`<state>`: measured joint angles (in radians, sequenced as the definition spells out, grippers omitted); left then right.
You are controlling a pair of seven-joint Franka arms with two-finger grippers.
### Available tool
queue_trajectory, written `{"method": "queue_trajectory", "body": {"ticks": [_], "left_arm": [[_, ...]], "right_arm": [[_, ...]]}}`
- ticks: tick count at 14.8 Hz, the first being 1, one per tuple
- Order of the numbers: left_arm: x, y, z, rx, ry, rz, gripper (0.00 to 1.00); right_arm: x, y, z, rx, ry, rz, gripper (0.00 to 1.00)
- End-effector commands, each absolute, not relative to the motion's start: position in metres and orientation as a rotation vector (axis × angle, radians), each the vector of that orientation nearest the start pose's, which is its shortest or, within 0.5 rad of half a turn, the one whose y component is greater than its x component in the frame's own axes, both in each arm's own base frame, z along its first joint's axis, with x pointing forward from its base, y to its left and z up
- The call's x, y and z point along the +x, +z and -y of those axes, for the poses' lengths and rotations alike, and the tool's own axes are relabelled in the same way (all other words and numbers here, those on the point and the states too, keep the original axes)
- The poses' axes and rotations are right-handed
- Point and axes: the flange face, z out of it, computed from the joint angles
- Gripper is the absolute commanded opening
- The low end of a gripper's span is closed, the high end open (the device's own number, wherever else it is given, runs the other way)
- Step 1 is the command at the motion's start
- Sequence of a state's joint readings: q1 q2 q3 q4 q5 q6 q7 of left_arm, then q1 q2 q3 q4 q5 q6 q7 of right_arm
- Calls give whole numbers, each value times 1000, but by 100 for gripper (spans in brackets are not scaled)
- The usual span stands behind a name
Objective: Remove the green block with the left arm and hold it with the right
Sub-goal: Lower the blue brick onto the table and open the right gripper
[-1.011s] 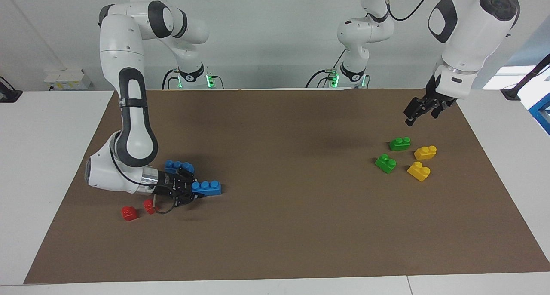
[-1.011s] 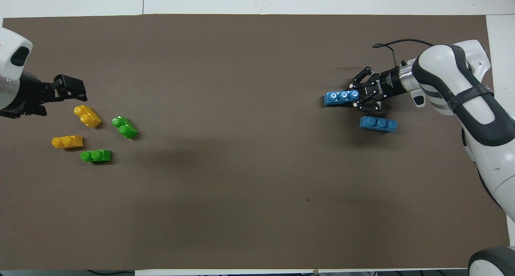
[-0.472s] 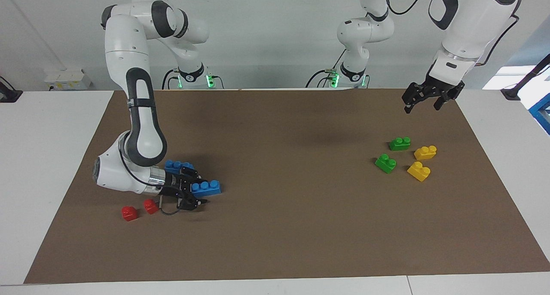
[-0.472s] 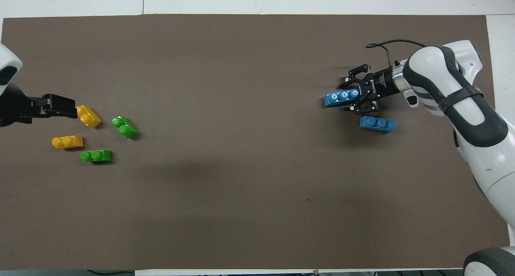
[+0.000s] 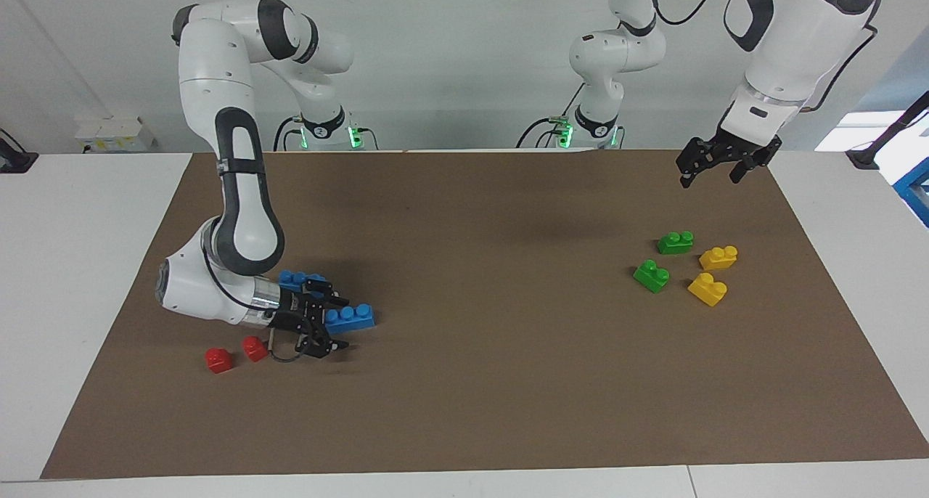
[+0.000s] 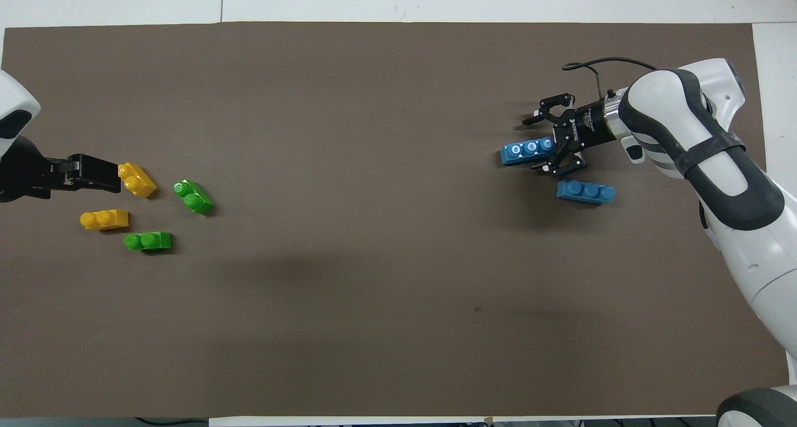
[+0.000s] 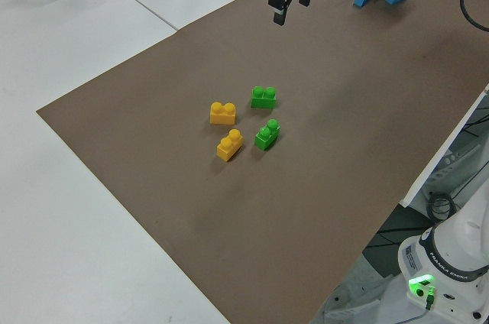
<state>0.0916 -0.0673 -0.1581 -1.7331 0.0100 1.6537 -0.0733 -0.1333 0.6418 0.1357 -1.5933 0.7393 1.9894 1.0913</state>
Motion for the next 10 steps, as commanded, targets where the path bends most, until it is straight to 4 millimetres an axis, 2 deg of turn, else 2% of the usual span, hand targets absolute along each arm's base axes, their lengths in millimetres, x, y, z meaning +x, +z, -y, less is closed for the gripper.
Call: {"method": "queue_trajectory", "body": {"ticks": [1, 4, 10], "left_arm": [[534, 602, 38, -3133, 29, 8, 100], [532, 606, 39, -3132, 51, 6, 100], [533, 606, 39, -3133, 41, 6, 100]], "right_arm": [[677, 278, -38, -1872, 741, -1773, 100], [674, 299, -38, -1878, 756, -1765, 100], [662, 364, -24, -1974, 713, -1778, 100]]}}
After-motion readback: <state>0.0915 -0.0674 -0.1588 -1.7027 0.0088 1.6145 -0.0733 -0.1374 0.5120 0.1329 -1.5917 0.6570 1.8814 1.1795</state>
